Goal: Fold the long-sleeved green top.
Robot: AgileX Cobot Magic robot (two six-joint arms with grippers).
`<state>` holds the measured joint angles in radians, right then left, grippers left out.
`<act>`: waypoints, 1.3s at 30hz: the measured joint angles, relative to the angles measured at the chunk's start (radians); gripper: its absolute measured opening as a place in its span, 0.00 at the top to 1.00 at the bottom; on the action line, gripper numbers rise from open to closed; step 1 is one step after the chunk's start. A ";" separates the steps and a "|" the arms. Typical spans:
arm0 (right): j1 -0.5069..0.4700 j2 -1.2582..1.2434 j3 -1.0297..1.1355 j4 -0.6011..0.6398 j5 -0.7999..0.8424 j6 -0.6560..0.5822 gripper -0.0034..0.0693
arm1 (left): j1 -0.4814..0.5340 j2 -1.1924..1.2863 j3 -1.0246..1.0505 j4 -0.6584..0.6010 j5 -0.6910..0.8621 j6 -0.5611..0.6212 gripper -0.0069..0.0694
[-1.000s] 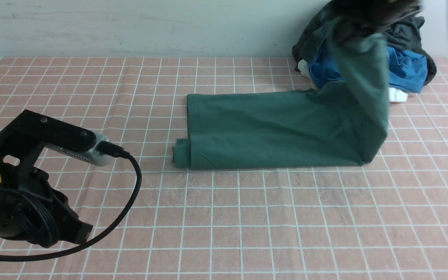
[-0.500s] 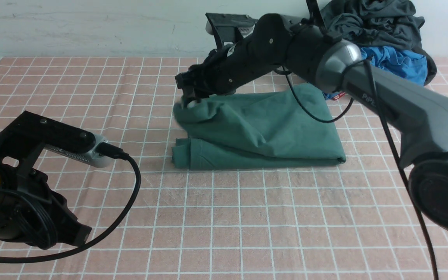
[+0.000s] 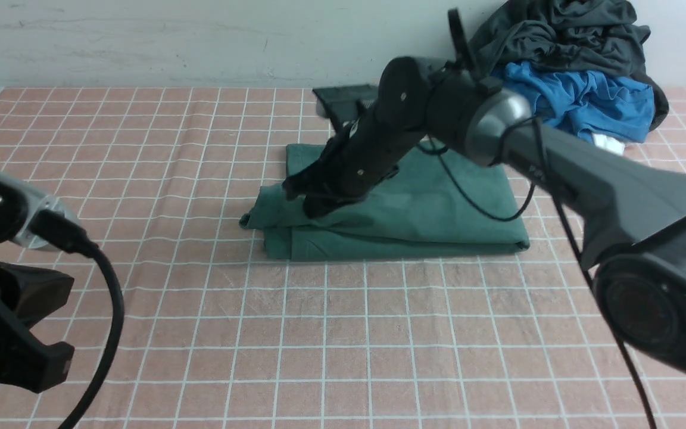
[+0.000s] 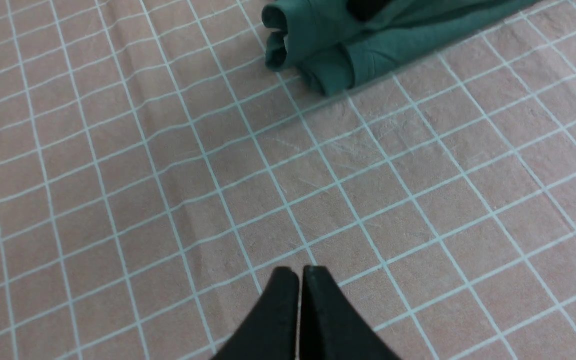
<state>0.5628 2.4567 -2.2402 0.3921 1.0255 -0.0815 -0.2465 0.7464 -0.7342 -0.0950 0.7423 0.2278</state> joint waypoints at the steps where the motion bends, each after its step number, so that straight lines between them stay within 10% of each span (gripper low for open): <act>1: 0.015 0.009 0.000 0.018 0.000 -0.019 0.94 | 0.000 -0.008 0.009 0.000 -0.009 0.000 0.91; 9: 0.053 -0.078 0.000 0.011 -0.037 -0.089 0.97 | 0.000 -0.015 0.036 0.000 -0.039 0.000 0.91; 25: 0.001 -0.711 0.113 -0.502 0.228 -0.031 0.97 | 0.000 -0.016 0.047 -0.001 -0.111 -0.002 0.91; 32: -0.007 -1.162 0.663 -0.505 0.072 0.056 0.97 | 0.000 -0.016 0.047 -0.001 -0.112 -0.003 0.91; 39: -0.007 -1.497 1.402 -0.442 -0.458 0.082 0.97 | 0.000 -0.016 0.047 -0.002 -0.112 -0.003 0.91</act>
<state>0.5556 0.9597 -0.8383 -0.0494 0.5670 0.0000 -0.2465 0.7308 -0.6875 -0.0967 0.6303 0.2248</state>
